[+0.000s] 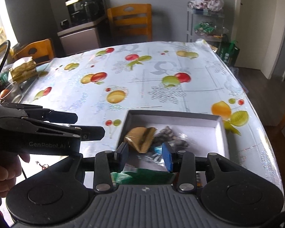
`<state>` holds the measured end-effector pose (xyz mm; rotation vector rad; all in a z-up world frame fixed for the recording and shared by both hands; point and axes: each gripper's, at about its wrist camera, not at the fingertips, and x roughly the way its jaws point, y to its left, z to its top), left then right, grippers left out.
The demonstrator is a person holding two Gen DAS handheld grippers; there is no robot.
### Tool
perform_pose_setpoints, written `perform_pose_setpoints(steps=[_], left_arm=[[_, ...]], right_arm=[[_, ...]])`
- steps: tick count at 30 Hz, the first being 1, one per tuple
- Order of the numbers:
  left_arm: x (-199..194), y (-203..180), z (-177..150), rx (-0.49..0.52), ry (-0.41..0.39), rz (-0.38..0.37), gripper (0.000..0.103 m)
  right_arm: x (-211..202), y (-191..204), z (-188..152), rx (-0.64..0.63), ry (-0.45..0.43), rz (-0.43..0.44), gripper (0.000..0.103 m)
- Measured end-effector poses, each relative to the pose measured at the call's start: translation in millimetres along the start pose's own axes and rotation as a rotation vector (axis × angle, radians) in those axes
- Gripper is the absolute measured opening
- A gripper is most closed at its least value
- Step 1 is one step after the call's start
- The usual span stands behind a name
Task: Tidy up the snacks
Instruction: 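Move both tools back to the clear packet and brown wrapped chocolate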
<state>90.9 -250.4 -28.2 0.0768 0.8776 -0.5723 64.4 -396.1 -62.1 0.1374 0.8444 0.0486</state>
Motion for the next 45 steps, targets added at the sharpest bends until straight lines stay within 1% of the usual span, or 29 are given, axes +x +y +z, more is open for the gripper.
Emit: perform_pose_setpoints(steps=[14, 23, 26, 30, 37, 41, 43, 45], left_arm=[[-28, 59, -15, -0.046, -0.013, 0.085, 0.068], [-35, 96, -28, -0.054, -0.013, 0.121, 0.068], [-35, 108, -33, -0.048, -0.006, 0.143, 0.068], [-38, 119, -38, -0.048, 0.000, 0.145, 0.068], [-35, 133, -48, -0.002, 0.010, 0.132, 0.068], [-29, 139, -54, 0.052, 0.001, 0.102, 0.068], [-25, 139, -55, 0.090, 0.001, 0.105, 0.068], [-21, 143, -56, 0.101, -0.001, 0.092, 0.068]], right_arm=[[2, 48, 2, -0.051, -0.003, 0.051, 0.042], [8, 80, -3, -0.091, 0.024, 0.098, 0.045], [11, 91, -6, -0.108, 0.035, 0.109, 0.045], [15, 102, -9, -0.117, 0.049, 0.124, 0.045], [19, 125, -16, -0.156, 0.073, 0.151, 0.045], [19, 134, -20, -0.171, 0.086, 0.157, 0.045], [21, 139, -22, -0.185, 0.096, 0.157, 0.045], [24, 143, -24, -0.198, 0.108, 0.163, 0.045]])
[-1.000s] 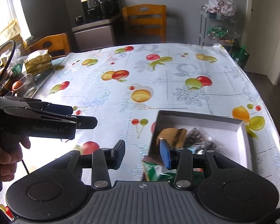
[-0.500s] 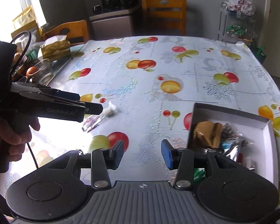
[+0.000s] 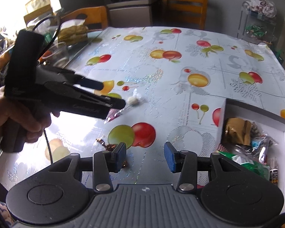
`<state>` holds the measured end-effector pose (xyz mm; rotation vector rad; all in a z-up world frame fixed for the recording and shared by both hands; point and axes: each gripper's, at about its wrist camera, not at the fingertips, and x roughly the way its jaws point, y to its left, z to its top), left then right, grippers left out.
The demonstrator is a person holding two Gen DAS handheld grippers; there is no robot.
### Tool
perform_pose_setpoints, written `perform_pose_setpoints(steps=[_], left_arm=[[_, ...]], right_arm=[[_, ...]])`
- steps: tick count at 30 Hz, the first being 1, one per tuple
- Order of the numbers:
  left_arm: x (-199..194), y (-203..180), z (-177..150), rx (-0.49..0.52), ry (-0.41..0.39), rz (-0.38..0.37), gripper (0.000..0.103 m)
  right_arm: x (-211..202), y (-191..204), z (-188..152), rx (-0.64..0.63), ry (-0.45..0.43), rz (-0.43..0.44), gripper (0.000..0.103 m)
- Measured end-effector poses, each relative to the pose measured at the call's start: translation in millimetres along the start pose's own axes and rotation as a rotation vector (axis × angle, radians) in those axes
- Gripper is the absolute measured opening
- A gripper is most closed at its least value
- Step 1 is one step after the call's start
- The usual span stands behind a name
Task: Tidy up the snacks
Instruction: 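Move both tools back to the clear packet and brown wrapped chocolate, then close the left tool on the clear candy packet while the right tool grasps the brown chocolate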
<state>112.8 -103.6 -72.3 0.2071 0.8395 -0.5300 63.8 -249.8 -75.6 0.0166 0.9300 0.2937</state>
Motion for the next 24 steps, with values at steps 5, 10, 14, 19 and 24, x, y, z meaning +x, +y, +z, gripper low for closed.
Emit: perform_pose_setpoints(steps=[5, 10, 14, 19, 24], left_arm=[[16, 8, 0, 0.000, 0.010, -0.045, 0.068], [29, 9, -1, 0.033, 0.032, -0.062, 0.068], [36, 10, 0, 0.040, 0.044, -0.066, 0.068], [43, 9, 0, 0.051, 0.065, -0.061, 0.068], [47, 9, -2, 0.057, 0.073, -0.066, 0.068]], right_arm=[[10, 11, -1, -0.025, 0.029, 0.015, 0.045], [16, 18, 1, -0.043, 0.043, 0.019, 0.045], [21, 23, 1, -0.057, 0.059, 0.021, 0.045], [30, 30, 0, -0.099, 0.074, 0.020, 0.045], [42, 43, -2, -0.194, 0.087, 0.024, 0.045]])
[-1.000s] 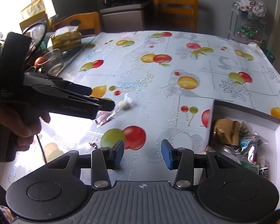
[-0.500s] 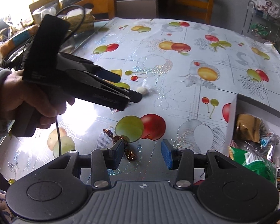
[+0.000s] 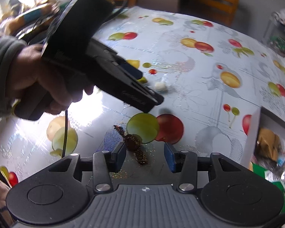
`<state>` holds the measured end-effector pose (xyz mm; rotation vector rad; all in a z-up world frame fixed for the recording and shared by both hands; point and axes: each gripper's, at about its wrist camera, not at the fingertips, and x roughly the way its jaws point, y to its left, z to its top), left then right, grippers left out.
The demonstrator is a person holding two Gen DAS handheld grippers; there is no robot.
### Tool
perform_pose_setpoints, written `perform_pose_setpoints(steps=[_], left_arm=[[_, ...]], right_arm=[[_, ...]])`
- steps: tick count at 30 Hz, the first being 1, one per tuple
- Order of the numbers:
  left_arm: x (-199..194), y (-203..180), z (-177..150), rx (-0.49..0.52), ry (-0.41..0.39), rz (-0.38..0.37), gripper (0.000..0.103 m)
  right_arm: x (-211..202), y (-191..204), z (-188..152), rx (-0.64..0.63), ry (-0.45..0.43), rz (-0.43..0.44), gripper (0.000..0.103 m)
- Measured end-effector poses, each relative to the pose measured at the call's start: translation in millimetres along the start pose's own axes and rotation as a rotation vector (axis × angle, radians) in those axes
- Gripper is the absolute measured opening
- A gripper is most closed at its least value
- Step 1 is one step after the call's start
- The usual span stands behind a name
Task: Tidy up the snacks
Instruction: 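Close the left tool on the clear candy packet while the right tool grasps the brown chocolate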
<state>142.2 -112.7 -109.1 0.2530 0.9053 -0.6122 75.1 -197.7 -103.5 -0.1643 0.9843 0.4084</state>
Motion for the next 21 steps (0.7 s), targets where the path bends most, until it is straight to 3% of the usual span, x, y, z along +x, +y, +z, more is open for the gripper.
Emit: perform_pose_setpoints(steps=[6, 10, 14, 17, 21], left_arm=[[2, -1, -5, 0.007, -0.014, -0.006, 0.067], [1, -5, -9, 0.040, -0.031, 0.001, 0.056], [-1, -8, -11, 0.063, -0.039, -0.002, 0.051], [-2, -9, -11, 0.060, -0.041, 0.003, 0.048], [-3, -7, -11, 0.042, -0.044, 0.012, 0.036]], right_arm=[[13, 12, 3, -0.079, 0.010, 0.015, 0.045], [17, 16, 5, -0.106, 0.016, 0.015, 0.048], [22, 17, 6, -0.109, 0.020, 0.013, 0.049], [23, 16, 7, -0.110, 0.022, 0.017, 0.049], [26, 17, 8, -0.115, 0.024, 0.021, 0.049]])
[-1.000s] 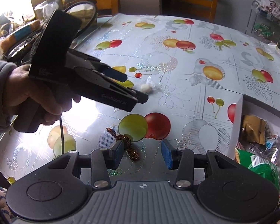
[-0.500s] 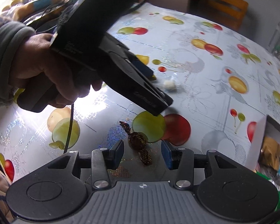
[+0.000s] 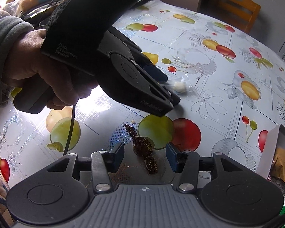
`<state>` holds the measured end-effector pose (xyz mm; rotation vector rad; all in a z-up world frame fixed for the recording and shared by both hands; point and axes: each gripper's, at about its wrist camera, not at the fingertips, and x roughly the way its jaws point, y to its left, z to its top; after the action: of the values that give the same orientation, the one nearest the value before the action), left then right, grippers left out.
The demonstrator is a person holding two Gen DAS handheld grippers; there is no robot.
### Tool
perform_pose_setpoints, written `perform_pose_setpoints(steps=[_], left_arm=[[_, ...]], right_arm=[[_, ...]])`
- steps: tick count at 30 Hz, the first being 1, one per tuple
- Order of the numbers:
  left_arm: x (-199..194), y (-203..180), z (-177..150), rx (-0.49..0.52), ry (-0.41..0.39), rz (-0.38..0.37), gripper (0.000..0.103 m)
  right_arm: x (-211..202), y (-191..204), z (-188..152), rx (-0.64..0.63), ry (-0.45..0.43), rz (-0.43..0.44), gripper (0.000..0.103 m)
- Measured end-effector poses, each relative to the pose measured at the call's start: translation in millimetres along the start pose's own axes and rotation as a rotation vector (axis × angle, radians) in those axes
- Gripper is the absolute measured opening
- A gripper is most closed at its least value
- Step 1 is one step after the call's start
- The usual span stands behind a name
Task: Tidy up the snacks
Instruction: 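Close the left tool on the clear candy packet while the right tool grasps the brown chocolate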
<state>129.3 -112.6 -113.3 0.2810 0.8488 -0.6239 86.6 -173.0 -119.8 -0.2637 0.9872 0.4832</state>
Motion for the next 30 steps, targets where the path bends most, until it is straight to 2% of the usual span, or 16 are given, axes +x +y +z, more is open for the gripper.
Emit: perform_pose_setpoints(steps=[13, 30], left_arm=[[-5, 3, -2, -0.020, 0.020, -0.017, 0.012], [-28, 10, -14, -0.082, 0.003, 0.011, 0.007]], right_arm=[[7, 5, 3, -0.047, 0.007, 0.002, 0.050], [13, 10, 1, -0.097, 0.011, 0.007, 0.048]])
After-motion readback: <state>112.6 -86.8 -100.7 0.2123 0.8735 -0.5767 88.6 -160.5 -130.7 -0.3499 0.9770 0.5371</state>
